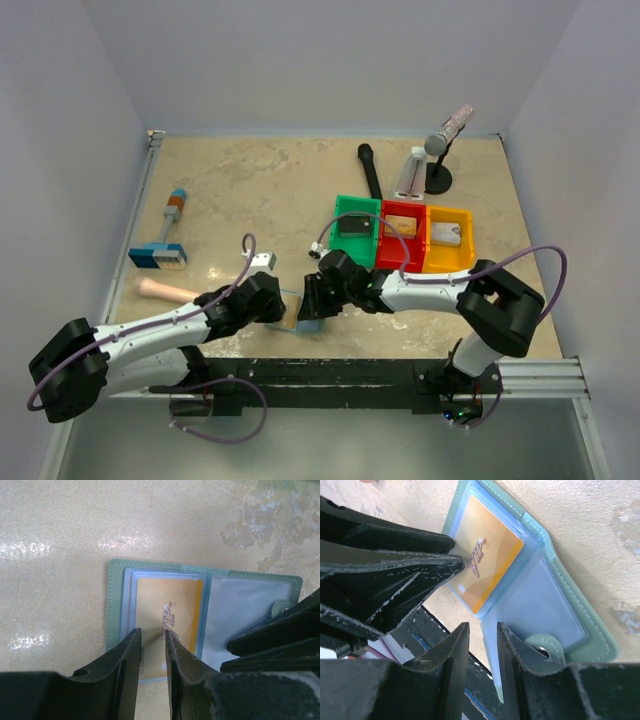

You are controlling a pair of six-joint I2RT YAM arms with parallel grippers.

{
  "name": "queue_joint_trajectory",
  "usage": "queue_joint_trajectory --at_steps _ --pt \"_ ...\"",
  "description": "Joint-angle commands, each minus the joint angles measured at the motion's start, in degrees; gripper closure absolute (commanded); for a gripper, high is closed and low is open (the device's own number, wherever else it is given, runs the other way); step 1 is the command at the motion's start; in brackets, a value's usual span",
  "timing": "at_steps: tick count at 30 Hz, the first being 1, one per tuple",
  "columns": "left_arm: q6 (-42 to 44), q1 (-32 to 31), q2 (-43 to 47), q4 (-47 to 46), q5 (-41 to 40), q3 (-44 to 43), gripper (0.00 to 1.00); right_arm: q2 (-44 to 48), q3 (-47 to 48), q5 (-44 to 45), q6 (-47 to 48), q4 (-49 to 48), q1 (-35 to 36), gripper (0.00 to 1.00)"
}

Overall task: Take the credit cards out of the card holder
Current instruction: Remove the credit card from the card holder.

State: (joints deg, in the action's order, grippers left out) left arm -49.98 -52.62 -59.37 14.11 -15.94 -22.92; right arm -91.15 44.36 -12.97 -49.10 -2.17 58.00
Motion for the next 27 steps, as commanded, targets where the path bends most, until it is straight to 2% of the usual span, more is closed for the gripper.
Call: queue_joint_trajectory --at_steps 1,8,16,27 --pt "-0.4 0.1 -0.1 1.2 0.0 2.2 0.69 -1.7 2.4 -1.2 -2.3 -2.9 -0.4 0.66" --pt "-0.6 0.1 2.3 1.7 1.4 2.8 0.69 -4.0 1.4 0.1 -6.2 -5.4 -1.7 0.65" --pt "-0.6 0.1 9.1 5.0 -1.8 2.4 0.66 -5.5 1.3 -0.5 -6.7 -6.6 -2.4 0.65" --pt "0.8 0.1 5.7 0.0 0.6 2.4 0.67 -6.0 0.7 -1.5 -6.5 -8.3 -2.5 0.65"
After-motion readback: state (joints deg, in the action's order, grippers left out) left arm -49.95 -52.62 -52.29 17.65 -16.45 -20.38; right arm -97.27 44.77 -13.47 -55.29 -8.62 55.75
